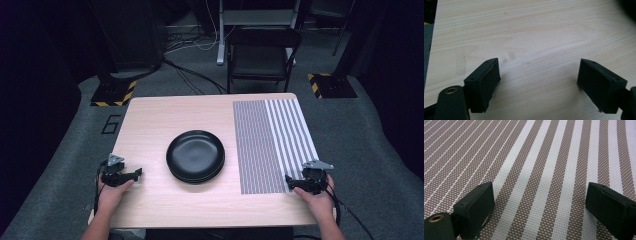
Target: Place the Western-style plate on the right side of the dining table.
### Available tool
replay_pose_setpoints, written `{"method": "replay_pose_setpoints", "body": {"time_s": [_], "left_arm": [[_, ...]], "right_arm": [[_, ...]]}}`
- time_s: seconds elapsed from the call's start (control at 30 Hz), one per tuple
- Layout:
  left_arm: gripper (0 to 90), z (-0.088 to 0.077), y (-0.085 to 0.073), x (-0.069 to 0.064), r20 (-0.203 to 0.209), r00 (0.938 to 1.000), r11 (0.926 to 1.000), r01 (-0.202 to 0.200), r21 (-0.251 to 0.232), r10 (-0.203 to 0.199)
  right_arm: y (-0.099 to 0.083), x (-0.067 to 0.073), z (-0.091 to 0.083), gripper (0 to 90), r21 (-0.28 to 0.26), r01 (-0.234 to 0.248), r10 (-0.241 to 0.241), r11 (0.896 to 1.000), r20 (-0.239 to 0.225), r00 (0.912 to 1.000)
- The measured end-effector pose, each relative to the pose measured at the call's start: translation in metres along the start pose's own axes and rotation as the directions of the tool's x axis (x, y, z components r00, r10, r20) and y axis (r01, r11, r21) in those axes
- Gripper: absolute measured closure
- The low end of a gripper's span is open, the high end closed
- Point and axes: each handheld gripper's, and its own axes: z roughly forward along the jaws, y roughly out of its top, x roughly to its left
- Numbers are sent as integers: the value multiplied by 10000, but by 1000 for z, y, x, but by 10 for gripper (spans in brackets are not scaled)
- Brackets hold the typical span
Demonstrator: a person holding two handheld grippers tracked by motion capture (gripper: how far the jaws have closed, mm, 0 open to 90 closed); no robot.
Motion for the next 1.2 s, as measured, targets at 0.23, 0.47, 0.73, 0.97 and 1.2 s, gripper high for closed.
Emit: {"method": "replay_pose_setpoints", "body": {"time_s": [0.23,0.47,0.73,0.97,1.2], "left_arm": [[300,-2,0,-1,64,10000,9999,-40,-127,41],[377,-3,0,-2,-25,10000,9998,82,-158,-82],[476,-8,4,-11,407,9991,9997,-90,205,81],[490,-14,9,-25,1078,9921,9977,-658,140,639],[493,-15,11,-32,1374,9875,9965,-806,223,769]], "right_arm": [[0,1,0,111,-60,7,-7,10000,46,10000],[0,3,-3,303,-314,165,-172,9994,-231,9996],[1,6,-8,459,-275,327,-333,9991,-230,9992],[6,14,-14,513,-355,140,-155,9993,-423,9990],[9,21,-18,525,-363,-110,82,9993,-737,9972]]}}
